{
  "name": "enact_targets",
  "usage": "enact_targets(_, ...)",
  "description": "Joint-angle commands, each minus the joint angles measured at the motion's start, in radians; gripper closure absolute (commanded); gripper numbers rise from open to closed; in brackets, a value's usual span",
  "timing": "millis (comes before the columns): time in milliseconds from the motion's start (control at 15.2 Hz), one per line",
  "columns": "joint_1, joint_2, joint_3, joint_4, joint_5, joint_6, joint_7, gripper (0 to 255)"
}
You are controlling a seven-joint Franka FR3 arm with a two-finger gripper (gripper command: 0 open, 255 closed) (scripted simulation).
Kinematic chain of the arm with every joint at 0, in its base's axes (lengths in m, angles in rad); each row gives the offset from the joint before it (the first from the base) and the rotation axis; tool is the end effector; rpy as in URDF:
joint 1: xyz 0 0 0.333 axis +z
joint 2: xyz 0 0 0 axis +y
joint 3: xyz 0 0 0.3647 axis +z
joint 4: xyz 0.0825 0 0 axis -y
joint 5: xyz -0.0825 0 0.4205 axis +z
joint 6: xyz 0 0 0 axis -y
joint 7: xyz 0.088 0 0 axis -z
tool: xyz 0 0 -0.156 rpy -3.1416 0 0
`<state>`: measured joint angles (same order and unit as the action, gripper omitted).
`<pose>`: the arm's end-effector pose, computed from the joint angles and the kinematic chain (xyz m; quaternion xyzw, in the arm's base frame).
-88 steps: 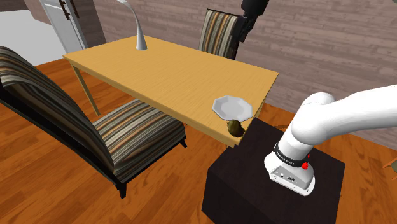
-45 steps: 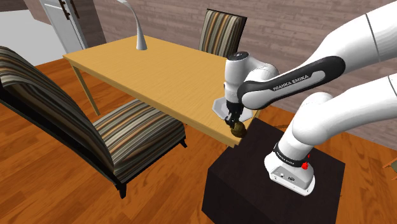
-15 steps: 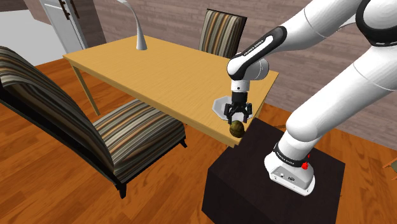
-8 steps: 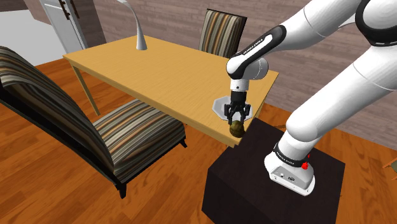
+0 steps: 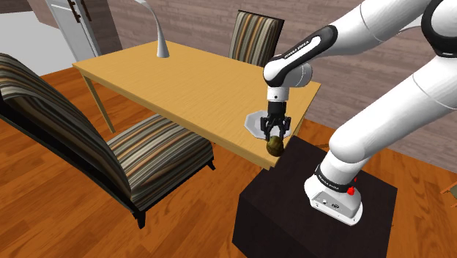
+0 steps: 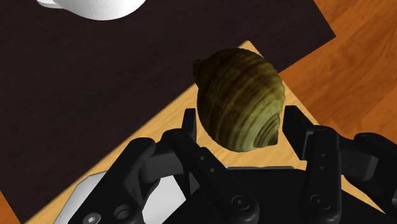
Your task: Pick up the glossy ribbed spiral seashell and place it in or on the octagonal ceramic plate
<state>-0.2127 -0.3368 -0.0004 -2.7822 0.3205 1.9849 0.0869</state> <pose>0.3043 -0.0312 0.2594 -0.9360 0.2384 0.2168 0.1416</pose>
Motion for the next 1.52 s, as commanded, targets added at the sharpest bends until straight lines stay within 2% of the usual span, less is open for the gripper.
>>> enact_targets(0,-0.001,-0.024,0.000,0.010,-0.006,-0.033,0.011,255)
enact_targets(726,-0.009,-0.136,-0.005,0.072,-0.030,-0.202,0.058,255)
enact_targets(1452,-0.084,0.239,-0.104,0.482,-0.119,-0.269,-0.065,255)
